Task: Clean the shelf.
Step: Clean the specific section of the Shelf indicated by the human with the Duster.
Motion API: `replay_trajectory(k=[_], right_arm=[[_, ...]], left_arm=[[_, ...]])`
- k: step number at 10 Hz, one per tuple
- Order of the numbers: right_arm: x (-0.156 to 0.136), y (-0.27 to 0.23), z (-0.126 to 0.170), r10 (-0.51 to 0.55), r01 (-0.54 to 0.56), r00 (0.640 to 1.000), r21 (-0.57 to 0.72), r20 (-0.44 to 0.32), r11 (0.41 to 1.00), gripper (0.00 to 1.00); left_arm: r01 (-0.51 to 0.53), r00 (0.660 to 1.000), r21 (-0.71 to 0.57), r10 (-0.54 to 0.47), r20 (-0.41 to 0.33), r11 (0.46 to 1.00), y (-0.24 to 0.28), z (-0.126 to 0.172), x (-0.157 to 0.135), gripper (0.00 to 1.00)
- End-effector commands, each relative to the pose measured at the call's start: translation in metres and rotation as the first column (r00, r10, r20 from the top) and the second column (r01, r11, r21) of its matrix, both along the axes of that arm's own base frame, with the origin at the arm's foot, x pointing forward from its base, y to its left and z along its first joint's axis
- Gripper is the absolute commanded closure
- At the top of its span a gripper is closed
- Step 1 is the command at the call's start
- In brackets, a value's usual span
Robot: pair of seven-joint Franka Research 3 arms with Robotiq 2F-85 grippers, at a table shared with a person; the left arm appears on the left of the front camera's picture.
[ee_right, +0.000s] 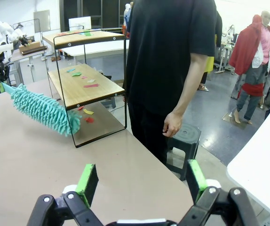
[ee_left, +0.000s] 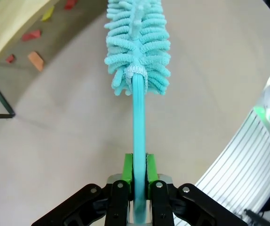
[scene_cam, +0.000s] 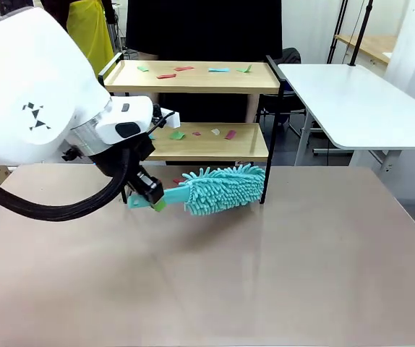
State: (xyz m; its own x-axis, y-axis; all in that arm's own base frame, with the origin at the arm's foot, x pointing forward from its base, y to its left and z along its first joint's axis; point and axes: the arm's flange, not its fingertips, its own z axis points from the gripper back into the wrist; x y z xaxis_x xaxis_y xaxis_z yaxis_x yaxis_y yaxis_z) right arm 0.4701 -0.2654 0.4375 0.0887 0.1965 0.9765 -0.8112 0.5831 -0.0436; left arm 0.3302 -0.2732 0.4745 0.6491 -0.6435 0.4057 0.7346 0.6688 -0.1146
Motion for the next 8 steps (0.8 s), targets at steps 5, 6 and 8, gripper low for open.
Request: replay_trajectory(k=[5,6,8], right_arm=[[0.000,0.001,0.003,0.001,-0.001,1.000,-0.001,0.006,1.000,0.00],[0.000,0.001,0.003,0.001,-0.001,1.000,-0.001,0.006,1.000,0.00],[0.000,0.001,0.003,0.001,-0.001,1.000,-0.001,0.006,1.000,0.00]], left_arm=[[-0.253,0.965,0.021,0.250,0.073,0.967,-0.058,-0.025,0.018,0.87],[-0.293,0.953,0.004,0.291,0.082,0.956,-0.067,-0.030,0.020,0.87],[-0.319,0.943,-0.044,0.322,0.083,0.947,-0.082,-0.041,0.025,0.87]])
